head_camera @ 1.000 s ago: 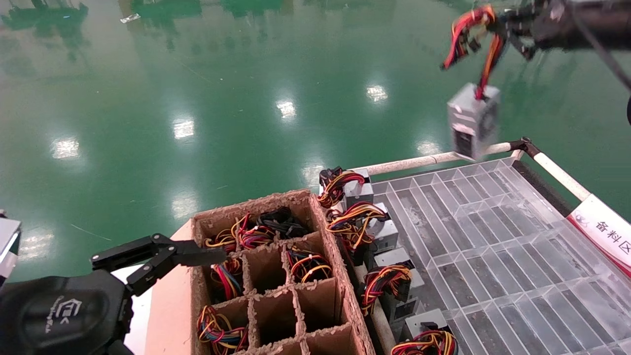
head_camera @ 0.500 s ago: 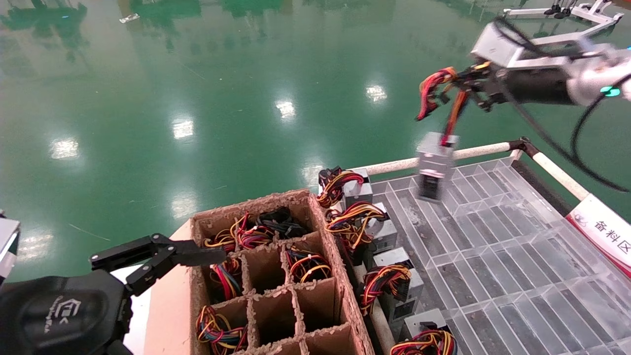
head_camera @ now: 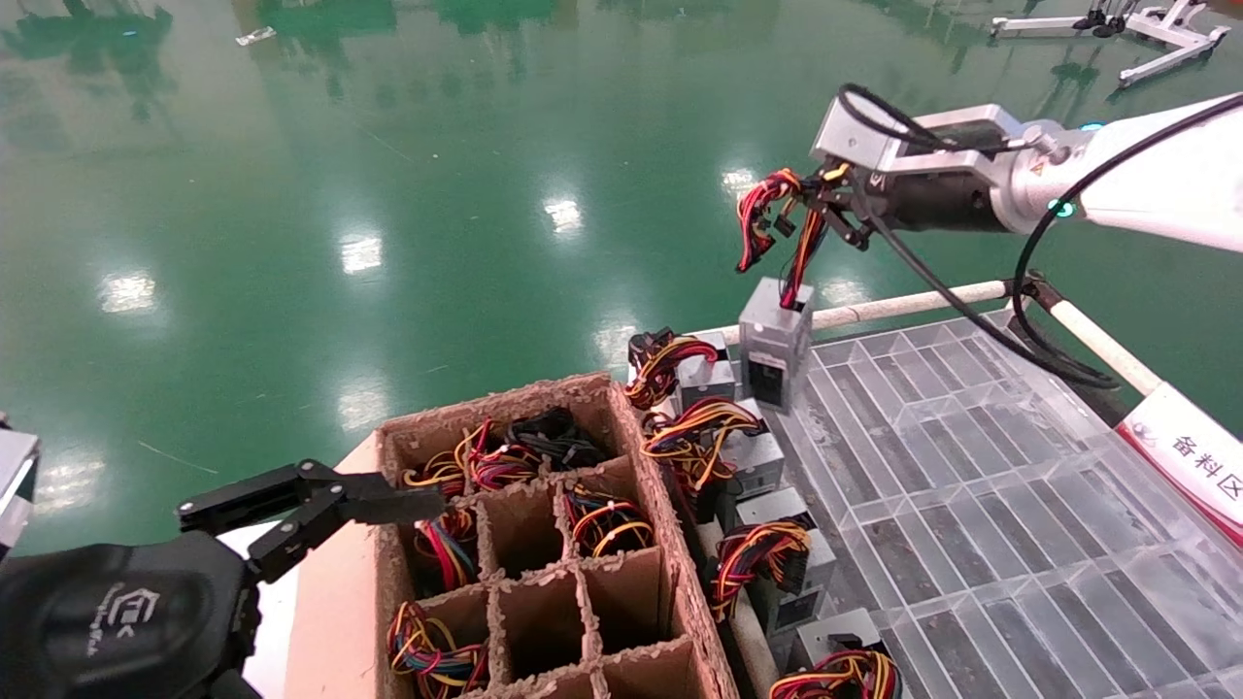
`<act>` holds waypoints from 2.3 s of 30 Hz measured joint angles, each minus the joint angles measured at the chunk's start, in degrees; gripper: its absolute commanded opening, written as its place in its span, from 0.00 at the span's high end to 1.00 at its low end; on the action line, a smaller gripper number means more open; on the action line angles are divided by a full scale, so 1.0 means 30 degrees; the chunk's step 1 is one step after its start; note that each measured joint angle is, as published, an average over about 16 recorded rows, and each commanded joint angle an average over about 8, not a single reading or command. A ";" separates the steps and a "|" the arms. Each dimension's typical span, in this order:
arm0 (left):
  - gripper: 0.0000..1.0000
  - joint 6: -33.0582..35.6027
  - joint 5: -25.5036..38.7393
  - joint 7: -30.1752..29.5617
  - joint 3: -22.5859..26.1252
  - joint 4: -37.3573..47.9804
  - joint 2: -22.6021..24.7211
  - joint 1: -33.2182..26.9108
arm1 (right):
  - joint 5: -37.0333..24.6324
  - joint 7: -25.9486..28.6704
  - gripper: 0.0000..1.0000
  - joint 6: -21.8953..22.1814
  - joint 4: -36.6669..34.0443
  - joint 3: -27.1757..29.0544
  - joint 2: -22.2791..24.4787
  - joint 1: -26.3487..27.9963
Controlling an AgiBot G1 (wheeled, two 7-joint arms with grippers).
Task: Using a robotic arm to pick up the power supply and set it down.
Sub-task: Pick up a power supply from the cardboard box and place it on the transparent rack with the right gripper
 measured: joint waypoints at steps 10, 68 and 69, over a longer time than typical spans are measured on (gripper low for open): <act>0.00 -0.0001 -0.0002 0.0002 0.0003 0.0000 -0.0001 -0.0001 | 0.0026 -0.0210 1.00 0.0003 -0.0016 0.0015 -0.0595 -0.0127; 0.00 -0.0009 -0.0016 0.0012 0.0023 0.0000 -0.0009 -0.0006 | 0.2215 0.1260 1.00 0.0476 -0.0261 0.1534 0.0490 -0.2491; 0.00 -0.0010 -0.0016 0.0012 0.0024 0.0000 -0.0009 -0.0006 | 0.2250 0.1277 1.00 0.0564 -0.0270 0.1558 0.0434 -0.2543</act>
